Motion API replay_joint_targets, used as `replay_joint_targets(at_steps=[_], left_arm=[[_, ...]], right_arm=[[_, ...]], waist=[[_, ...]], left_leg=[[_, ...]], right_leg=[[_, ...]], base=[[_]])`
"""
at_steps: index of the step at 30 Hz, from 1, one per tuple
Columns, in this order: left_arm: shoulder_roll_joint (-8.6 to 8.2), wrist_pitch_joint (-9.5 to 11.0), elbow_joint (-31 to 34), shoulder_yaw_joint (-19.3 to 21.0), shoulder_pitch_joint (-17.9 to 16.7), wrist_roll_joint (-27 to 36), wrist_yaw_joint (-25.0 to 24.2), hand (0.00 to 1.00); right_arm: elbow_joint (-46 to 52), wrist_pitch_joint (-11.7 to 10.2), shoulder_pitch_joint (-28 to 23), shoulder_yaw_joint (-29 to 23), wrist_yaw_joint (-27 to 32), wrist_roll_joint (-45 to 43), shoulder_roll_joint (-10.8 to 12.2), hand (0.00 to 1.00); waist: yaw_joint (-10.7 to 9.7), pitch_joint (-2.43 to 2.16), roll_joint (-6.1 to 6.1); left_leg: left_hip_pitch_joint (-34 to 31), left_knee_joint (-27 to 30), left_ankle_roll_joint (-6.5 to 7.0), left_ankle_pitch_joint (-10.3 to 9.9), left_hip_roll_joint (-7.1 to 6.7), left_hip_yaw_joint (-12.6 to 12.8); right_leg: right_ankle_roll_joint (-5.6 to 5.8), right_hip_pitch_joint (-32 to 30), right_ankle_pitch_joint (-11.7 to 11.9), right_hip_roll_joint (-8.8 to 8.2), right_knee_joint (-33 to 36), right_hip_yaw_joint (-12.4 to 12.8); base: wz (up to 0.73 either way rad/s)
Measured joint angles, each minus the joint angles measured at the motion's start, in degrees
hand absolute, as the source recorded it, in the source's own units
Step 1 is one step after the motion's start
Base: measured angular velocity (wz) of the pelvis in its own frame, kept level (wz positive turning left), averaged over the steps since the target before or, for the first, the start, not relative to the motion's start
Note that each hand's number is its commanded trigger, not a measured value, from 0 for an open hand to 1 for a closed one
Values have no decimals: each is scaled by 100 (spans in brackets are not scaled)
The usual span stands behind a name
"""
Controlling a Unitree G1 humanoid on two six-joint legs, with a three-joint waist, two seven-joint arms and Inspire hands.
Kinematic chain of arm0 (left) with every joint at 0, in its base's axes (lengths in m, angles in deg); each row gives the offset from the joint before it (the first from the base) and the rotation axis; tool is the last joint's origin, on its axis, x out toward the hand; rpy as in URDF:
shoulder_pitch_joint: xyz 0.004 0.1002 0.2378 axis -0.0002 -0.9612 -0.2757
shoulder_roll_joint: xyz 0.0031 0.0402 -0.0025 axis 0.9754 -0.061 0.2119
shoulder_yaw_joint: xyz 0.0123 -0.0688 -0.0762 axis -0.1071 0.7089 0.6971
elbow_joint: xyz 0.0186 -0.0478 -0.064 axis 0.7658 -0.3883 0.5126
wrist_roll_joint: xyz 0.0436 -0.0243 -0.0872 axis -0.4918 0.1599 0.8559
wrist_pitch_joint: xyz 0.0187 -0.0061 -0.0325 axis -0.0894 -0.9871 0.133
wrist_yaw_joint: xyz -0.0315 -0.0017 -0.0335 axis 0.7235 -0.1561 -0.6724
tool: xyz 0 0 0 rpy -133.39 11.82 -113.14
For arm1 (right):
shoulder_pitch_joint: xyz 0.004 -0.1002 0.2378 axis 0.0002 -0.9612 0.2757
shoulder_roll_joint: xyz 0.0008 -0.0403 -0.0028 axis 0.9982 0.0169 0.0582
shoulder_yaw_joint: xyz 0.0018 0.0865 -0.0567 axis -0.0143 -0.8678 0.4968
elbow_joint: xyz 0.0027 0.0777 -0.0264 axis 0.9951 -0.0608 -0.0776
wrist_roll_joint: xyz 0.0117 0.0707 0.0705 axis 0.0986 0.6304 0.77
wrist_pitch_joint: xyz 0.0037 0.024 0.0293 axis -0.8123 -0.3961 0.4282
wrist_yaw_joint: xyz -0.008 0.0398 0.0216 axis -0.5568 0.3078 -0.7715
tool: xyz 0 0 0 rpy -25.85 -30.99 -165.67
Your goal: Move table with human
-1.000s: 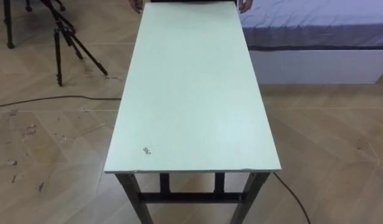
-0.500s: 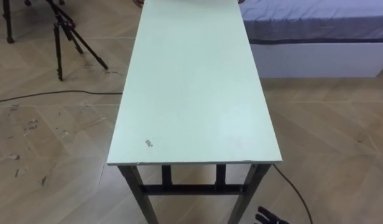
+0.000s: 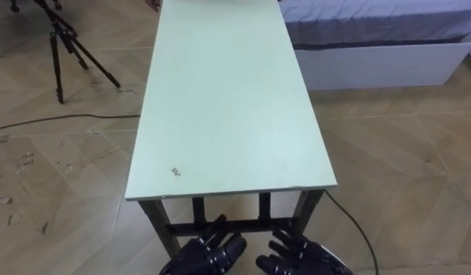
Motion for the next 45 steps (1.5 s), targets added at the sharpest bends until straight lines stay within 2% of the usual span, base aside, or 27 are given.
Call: replay_joint_targets(at_steps=[5, 8, 13, 18, 21, 25, 34, 39, 45], left_arm=[[50, -86, 32, 18, 78, 4, 3, 0], [52, -86, 23, 88, 268, 8, 9, 0], [38, -95, 10, 442, 373, 236, 163, 0], [32, -147, -9, 985, 410, 610, 532, 0], [32, -162, -11, 1283, 415, 806, 699, 0], [-2, -364, -11, 1313, 538, 1366, 871, 0], [-4, -590, -235, 1317, 977, 1344, 1109, 0], [-33, -715, -227, 1404, 1064, 1344, 1242, 0], [-130, -749, -218, 1483, 1165, 1363, 1474, 0]], right_arm=[[143, 22, 100, -12, 133, 23, -17, 0], [145, 23, 244, -3, 187, 21, -106, 0], [213, 39, 523, -25, 395, 11, -152, 0], [224, 64, 843, -158, 551, 18, -179, 0], [226, 165, 871, -224, 602, 19, -179, 0], [229, 303, 943, -234, 715, 230, -166, 0], [230, 422, 1035, -240, 997, 388, -164, 0], [265, 572, 1099, -255, 1143, 734, -150, 0], [264, 648, 1111, -255, 1223, 1139, -130, 0]], waist=[[-6, -10, 26], [42, 30, 56], [109, 46, 38], [139, 58, 15], [182, 61, 29], [268, 66, 47], [388, 83, 75], [425, 77, 102], [468, 78, 104]], left_leg=[[-2, 62, 1, 0, 2, 1], [89, -7, 4, -2, 3, 23], [148, 3, 4, -3, 6, 12], [267, 23, 17, -11, 6, -20], [286, 33, 21, -14, 5, -33], [285, 70, 22, -15, 10, -39], [255, 183, 30, -22, 32, -40], [212, 210, 34, -20, 34, -11], [204, 216, 36, -18, 34, 0]], right_leg=[[0, -12, 2, -1, 30, 19], [0, 23, 2, -7, 109, 56], [0, 118, 1, -1, 102, 44], [0, 241, 1, -5, 90, 0], [0, 278, 1, -6, 81, -18], [0, 283, 1, -9, 101, -22], [-13, 277, 9, -9, 150, -22], [-17, 193, 11, -21, 214, -5], [-23, 140, 7, -21, 202, 14]], base=[[0], [-4], [1], [4], [1], [0], [0], [-3], [0]])
